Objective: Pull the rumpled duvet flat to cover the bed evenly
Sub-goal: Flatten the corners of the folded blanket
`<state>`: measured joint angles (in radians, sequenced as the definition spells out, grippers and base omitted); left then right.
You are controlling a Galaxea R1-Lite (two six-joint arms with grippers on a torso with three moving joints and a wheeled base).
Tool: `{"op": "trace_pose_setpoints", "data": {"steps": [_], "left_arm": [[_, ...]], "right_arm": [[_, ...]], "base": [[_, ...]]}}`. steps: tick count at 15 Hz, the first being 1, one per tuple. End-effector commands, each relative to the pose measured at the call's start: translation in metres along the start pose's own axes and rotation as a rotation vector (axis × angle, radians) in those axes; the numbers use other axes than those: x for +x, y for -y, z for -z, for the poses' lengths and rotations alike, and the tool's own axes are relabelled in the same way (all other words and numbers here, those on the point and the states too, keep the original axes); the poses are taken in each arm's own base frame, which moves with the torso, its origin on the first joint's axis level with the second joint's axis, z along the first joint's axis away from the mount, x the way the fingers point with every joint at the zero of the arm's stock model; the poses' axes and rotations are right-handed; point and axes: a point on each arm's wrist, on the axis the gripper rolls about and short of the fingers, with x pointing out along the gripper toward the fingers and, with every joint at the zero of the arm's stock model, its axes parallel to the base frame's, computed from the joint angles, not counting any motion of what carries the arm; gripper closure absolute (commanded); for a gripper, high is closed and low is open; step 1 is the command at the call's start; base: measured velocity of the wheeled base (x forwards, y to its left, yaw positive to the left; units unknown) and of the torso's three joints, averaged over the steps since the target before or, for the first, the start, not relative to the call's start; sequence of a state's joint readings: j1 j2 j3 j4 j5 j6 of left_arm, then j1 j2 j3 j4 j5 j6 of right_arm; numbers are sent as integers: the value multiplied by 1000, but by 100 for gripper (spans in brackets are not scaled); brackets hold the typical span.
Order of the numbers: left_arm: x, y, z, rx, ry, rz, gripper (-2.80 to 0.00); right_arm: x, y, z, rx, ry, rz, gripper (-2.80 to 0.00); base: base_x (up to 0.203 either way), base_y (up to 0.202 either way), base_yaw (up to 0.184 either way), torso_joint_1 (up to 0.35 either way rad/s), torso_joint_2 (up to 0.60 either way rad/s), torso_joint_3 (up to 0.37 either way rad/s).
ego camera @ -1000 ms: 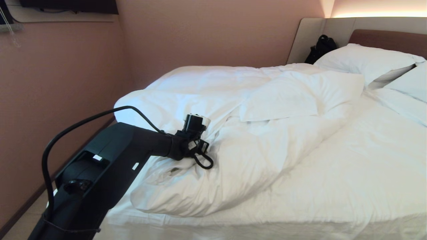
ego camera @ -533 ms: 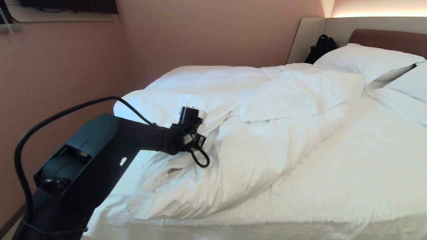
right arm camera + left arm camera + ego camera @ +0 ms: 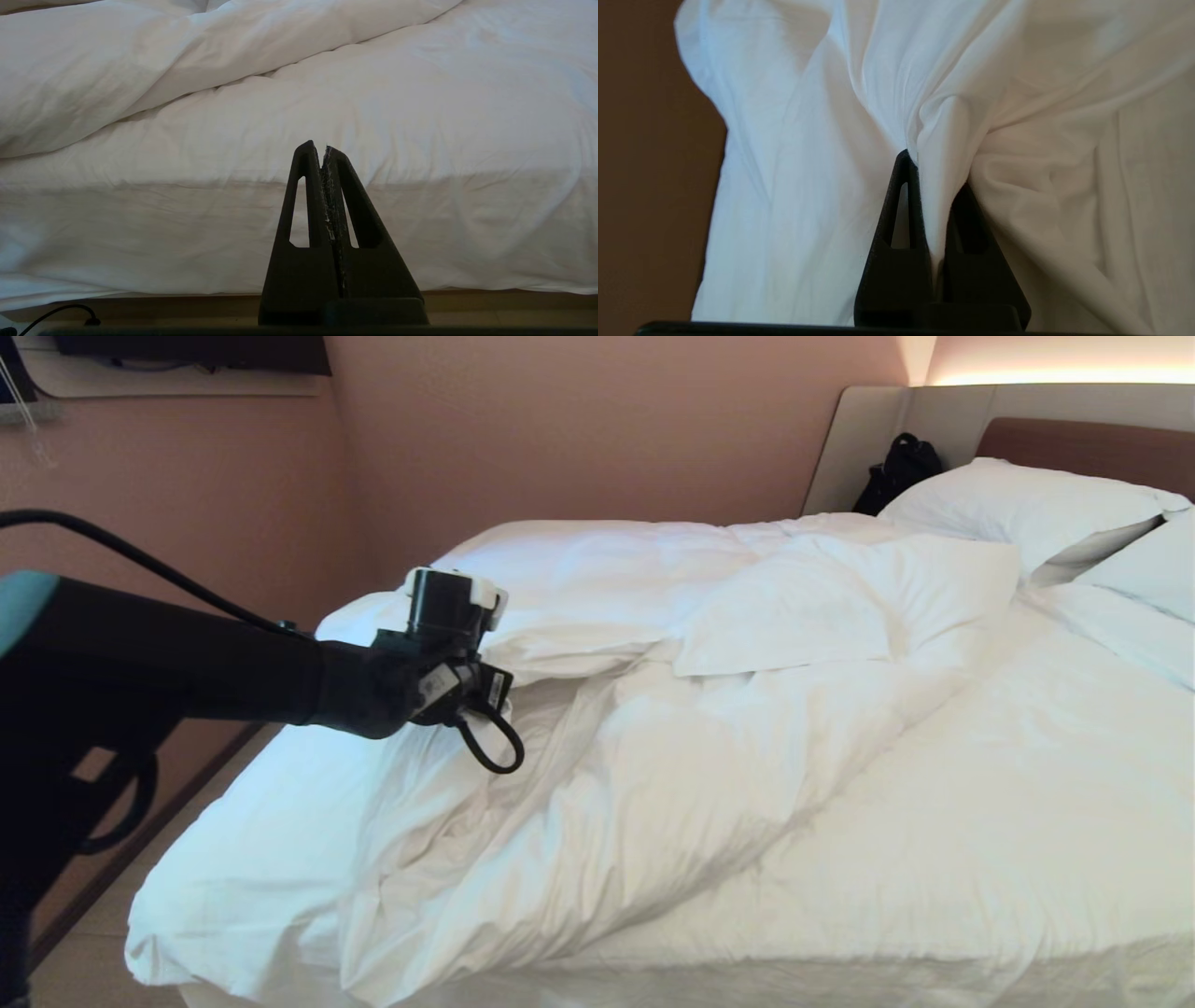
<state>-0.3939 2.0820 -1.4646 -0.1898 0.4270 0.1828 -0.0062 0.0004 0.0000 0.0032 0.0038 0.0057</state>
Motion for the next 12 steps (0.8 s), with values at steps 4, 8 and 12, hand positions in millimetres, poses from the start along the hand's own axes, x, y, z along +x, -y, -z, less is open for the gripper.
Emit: {"op": "trace_pose_setpoints", "data": {"steps": [4, 8, 12], "left_arm": [[-87, -55, -3, -64, 94, -57, 0], [-116, -74, 41, -48, 1, -83, 0], [-144, -94, 81, -78, -74, -127, 0]], "right_arm": [[0, 0, 0, 0, -1, -1, 0], [0, 0, 0, 0, -1, -1, 0], [0, 0, 0, 0, -1, -1, 0]], "base": [[0, 0, 0, 0, 0, 0], [0, 0, 0, 0, 0, 0], [0, 0, 0, 0, 0, 0]]}}
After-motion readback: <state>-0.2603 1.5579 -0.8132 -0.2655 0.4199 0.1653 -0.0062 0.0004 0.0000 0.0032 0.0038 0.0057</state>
